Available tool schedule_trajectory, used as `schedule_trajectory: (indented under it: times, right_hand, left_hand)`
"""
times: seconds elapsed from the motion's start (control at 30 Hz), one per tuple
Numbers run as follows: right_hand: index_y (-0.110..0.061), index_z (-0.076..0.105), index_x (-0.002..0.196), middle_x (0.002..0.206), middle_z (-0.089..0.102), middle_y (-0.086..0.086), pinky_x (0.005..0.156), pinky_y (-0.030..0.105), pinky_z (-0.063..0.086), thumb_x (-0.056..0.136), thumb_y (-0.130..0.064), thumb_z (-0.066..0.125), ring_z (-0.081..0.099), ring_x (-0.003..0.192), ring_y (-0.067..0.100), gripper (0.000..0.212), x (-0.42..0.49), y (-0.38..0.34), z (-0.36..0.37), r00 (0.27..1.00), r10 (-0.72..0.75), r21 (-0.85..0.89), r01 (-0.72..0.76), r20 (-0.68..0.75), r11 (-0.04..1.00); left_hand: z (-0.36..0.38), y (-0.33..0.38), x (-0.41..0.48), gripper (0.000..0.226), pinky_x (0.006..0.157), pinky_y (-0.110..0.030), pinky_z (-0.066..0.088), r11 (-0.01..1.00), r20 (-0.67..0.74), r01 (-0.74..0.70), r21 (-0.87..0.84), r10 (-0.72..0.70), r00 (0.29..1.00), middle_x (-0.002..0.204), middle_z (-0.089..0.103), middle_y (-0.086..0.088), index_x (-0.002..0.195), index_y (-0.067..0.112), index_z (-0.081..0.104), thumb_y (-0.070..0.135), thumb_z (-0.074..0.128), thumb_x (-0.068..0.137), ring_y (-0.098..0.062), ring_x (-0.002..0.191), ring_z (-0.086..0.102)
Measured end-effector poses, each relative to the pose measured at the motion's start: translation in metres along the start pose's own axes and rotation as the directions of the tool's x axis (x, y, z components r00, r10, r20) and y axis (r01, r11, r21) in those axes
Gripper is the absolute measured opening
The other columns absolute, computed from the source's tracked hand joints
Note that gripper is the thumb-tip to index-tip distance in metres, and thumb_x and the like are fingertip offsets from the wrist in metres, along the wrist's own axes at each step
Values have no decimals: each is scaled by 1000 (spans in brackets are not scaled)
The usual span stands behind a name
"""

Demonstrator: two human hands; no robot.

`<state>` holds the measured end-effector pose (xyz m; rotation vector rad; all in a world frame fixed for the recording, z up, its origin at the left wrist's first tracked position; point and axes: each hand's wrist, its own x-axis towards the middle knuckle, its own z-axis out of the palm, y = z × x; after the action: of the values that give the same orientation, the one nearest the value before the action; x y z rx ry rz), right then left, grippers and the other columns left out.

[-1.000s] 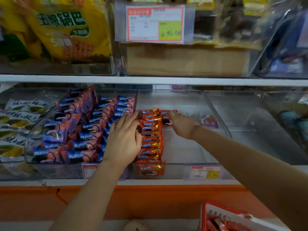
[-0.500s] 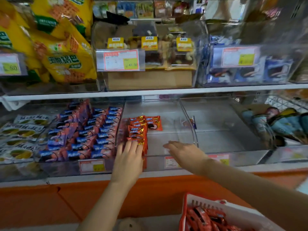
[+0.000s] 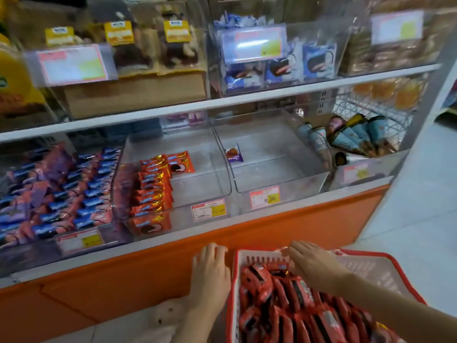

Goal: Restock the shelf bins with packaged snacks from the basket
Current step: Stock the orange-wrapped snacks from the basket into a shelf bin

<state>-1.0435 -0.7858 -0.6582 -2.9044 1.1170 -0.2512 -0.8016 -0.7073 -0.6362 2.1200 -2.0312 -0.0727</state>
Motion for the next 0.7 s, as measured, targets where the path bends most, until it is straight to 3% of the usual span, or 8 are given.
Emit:
schedule_trajectory:
  times: [0.13,0.23,0.33,0.43,0.53,0.7]
  right_hand:
    - [-28,55,102,90,58,-11,64,20,46,66,-20,67,61,76,9,39,-49,8,44,968,241,76,-246,72,966]
    - [-22,56,109,95,58,-4,66,30,54,82,-24,49,60,84,18,27,-89,10,82,918,344,51,-360,198,932]
    - [-19,54,110,97,62,3,66,26,54,82,-41,34,52,92,20,41,-109,4,89,796,471,14,-514,380,858]
    - [-20,45,130,125,48,2,91,27,42,89,-55,15,49,116,20,62,-115,-8,78,707,519,60,-617,481,785]
    - [-19,23,145,138,34,2,94,30,40,94,-56,40,43,127,22,65,-115,-10,73,674,517,61,-637,528,769]
    - [-19,16,148,141,30,3,95,33,43,87,-55,54,44,127,25,81,-108,-10,71,648,524,66,-661,554,748]
  left_hand:
    - [44,20,-20,37,103,-25,28,994,177,-35,-107,54,983,134,36,7,134,28,38,20,36,98,-12,124,34]
    - [75,31,-32,39,108,-28,30,985,327,-33,-168,87,941,141,34,6,134,27,39,18,39,96,-14,130,33]
    - [94,43,-38,42,110,-27,24,985,408,-21,-168,90,908,142,35,5,138,26,38,20,39,97,-15,134,31]
    - [113,54,-43,43,111,-27,23,980,486,8,-197,91,869,142,37,5,141,25,36,23,40,98,-14,134,31]
    - [127,60,-46,50,114,-29,21,973,568,60,-223,80,819,147,36,3,147,25,28,22,41,99,-16,138,28]
    - [136,71,-43,64,101,-33,40,921,682,238,-309,40,730,145,43,-4,152,29,10,21,45,100,-22,127,47]
